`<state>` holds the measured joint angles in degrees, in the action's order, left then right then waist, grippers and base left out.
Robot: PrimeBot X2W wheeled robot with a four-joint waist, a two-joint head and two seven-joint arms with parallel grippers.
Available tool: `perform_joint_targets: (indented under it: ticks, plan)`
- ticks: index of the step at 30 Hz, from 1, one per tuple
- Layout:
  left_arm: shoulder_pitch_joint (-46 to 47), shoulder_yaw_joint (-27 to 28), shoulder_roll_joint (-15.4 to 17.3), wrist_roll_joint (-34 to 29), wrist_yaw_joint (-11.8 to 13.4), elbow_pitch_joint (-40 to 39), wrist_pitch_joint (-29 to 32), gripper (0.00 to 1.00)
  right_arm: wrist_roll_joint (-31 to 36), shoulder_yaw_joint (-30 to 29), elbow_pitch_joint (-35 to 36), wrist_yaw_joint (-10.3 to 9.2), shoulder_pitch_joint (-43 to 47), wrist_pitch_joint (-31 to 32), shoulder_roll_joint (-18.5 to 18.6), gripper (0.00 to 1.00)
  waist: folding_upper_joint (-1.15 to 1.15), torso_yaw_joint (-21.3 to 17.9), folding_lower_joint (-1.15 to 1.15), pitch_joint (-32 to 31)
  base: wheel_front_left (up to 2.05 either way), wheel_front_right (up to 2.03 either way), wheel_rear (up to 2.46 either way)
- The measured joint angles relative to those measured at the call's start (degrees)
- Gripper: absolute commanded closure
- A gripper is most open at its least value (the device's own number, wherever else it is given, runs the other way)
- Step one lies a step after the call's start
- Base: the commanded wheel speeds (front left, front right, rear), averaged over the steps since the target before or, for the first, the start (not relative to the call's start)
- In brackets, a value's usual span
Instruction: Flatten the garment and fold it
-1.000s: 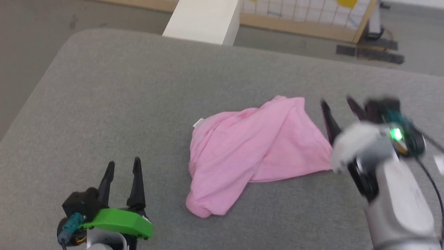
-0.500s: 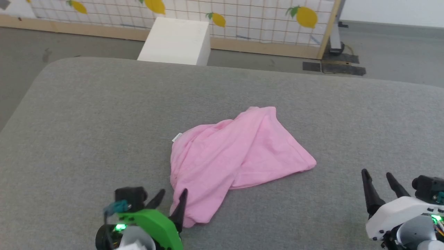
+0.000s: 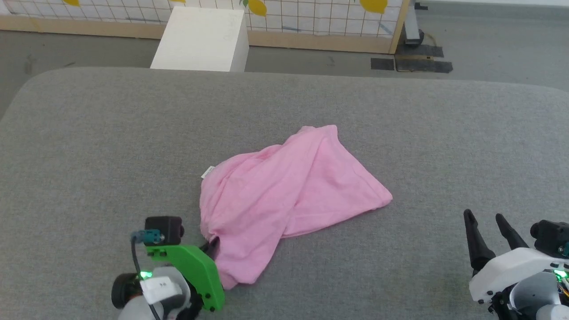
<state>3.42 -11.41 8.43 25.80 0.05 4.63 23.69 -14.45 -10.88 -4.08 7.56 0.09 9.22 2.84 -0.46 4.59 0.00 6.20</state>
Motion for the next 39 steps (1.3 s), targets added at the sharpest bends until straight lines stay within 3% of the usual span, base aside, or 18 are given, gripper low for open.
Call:
perform_joint_targets:
  ticks: [3,10,16,17,18,19,23,27,33,39]
  plan:
    - [2.7,1.6,0.9,0.5,0.0,0.0,0.0,1.0,0.0,0.0,-0.1,0.0,-0.1,-0.3,0.0,0.0,0.0,-0.3,0.0,0.6,0.0,0.0,0.0]
    - [14.3,4.5,7.9,-1.2,-0.6,5.6,1.7,1.0,0.0,1.3,-0.2,0.0,-1.8,-0.5,0.0,0.0,0.0,-1.4,0.0,2.7,0.0,0.0,0.0]
    - [20.7,3.5,8.3,-2.1,-1.8,14.8,1.3,1.0,0.0,1.9,-0.5,0.0,-2.6,-0.5,0.0,0.0,0.0,-2.6,0.0,4.7,0.0,0.0,0.0]
    - [21.2,3.3,8.0,-2.1,-1.9,16.7,0.8,0.91,0.0,1.9,-0.6,0.0,-2.6,-0.5,0.0,0.0,0.0,-2.7,0.0,4.9,0.0,0.0,0.0]
    - [21.5,3.2,7.7,-2.1,-1.9,18.5,0.4,0.6,0.0,1.9,-0.8,0.0,-2.6,-0.5,0.0,0.0,0.0,-2.7,0.0,5.0,0.0,0.0,0.0]
    - [21.6,3.2,7.3,-2.1,-1.9,20.1,-0.1,0.0,0.0,1.9,-1.0,0.0,-2.6,-0.5,0.0,0.0,0.0,-2.7,0.0,4.9,0.0,0.0,0.0]
    - [21.6,4.5,6.0,-1.4,-2.0,21.1,-6.5,0.0,0.0,2.0,-1.3,0.0,-2.6,-0.5,0.0,0.0,0.0,-2.0,0.0,4.3,0.0,0.0,0.0]
    - [20.9,6.8,4.9,0.5,-3.0,16.0,-16.4,0.0,0.0,2.7,-1.4,0.0,-2.5,-0.3,0.0,0.0,0.0,-0.7,0.0,3.0,0.0,0.0,0.0]
    - [7.8,9.5,4.0,-1.3,-1.3,6.1,-32.5,0.0,1.5,5.2,-0.5,0.0,-2.2,2.3,0.0,0.0,0.0,1.4,0.0,1.3,0.0,0.0,0.0]
    - [-4.3,9.1,-0.3,-1.4,0.6,3.0,-35.9,0.0,5.3,9.4,0.3,0.0,-3.1,12.7,0.0,0.0,0.0,3.6,0.0,0.3,0.0,0.0,0.0]
